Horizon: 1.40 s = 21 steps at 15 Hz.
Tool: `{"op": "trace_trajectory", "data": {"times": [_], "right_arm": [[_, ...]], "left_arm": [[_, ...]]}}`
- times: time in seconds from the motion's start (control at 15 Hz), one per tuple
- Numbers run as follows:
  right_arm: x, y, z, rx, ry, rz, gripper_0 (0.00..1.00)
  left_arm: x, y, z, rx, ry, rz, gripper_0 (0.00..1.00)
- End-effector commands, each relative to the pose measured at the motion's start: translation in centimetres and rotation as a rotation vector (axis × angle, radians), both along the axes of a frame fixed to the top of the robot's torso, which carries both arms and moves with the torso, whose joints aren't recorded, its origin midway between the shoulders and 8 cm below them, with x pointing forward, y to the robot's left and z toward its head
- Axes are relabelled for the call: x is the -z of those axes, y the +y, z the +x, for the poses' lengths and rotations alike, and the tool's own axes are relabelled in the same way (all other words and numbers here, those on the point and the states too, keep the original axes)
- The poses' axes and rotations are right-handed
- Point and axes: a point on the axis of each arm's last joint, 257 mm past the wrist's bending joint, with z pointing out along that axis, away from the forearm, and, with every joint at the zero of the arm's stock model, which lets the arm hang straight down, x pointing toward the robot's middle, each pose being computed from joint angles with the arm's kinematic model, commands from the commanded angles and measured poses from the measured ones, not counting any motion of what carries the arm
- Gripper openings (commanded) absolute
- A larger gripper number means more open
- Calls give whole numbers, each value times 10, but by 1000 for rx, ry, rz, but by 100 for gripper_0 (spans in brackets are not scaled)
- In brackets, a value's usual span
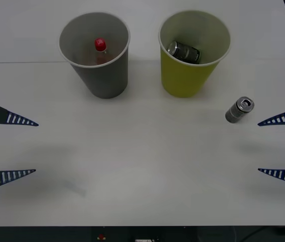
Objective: Put the can into the green bin and the plastic bottle into the gray bin
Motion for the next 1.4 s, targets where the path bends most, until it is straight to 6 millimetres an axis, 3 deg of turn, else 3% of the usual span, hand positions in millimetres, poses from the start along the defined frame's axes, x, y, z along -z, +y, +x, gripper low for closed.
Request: {"op": "trace_trajectory", "data": {"times": [0.07, 0.13, 0.6, 0.93, 1.4], "right_arm": [[0, 0, 0, 0, 0, 0, 100], [6, -1, -3, 11, 16, 14, 100], [-7, 1, 4, 54, -10, 80, 100], [-11, 3, 14, 228, -105, 161, 100], [6, 9, 22, 567, -121, 375, 100]], "left_arm": [[0, 0, 0, 0, 0, 0, 100], [0, 0, 0, 0, 0, 0, 100], [0, 0, 0, 0, 0, 0, 100], [0, 0, 0, 0, 0, 0, 100], [0, 0, 0, 0, 0, 0, 100]]}}
